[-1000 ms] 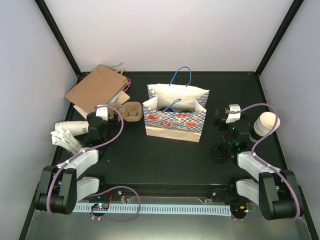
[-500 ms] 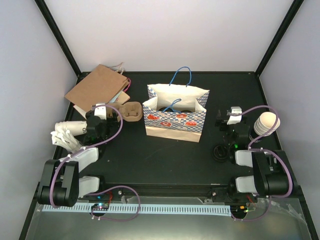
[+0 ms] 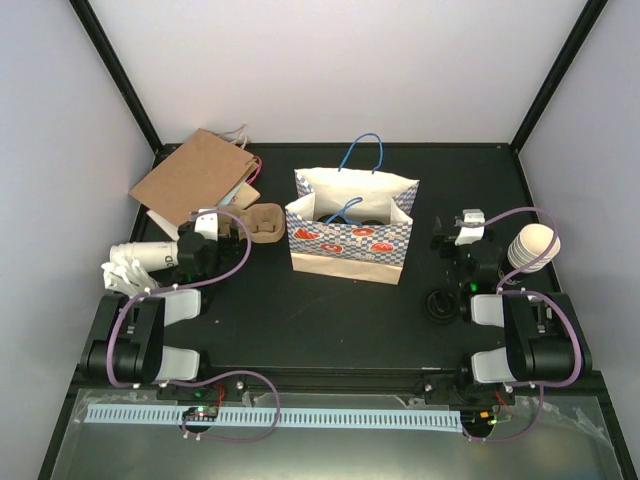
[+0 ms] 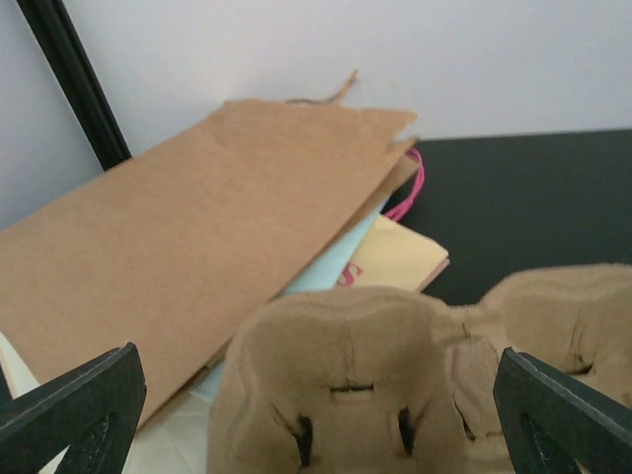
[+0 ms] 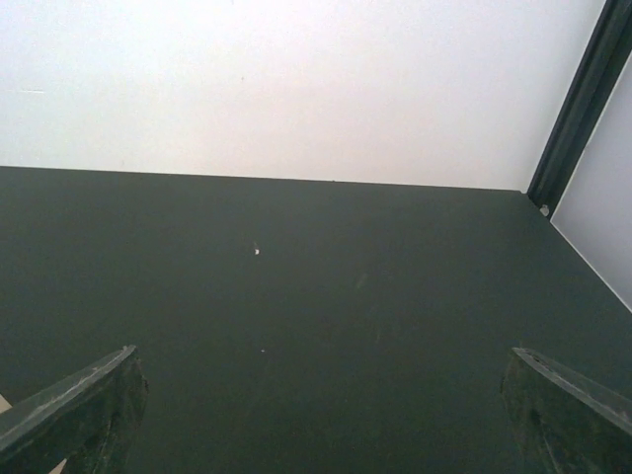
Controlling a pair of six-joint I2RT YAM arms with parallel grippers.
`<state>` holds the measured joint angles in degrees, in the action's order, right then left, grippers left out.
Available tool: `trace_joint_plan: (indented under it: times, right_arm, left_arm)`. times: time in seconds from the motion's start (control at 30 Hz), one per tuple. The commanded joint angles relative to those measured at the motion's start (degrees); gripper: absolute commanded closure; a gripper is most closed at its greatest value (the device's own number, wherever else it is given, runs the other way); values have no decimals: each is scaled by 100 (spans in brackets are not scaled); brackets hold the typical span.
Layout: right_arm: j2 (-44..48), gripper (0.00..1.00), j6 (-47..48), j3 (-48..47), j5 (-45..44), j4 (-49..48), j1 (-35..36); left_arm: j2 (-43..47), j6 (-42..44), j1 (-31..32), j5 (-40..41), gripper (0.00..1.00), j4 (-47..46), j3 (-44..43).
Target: Pack the takeout coffee
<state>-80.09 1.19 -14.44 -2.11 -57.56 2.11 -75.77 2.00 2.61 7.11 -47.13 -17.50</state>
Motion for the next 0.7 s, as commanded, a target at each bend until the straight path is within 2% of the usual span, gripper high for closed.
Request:
trace_joint_plan:
  times: [0.0,0.67]
  right_arm:
    - [3,0,-6,-93,60,-212,-47]
    - [9,0,-5,-94,57,-196,-45]
  left_arm:
    - [-336,193,-42,-360,1,-605,-62]
    - [-333,144,-52,-386,1,-580,-43]
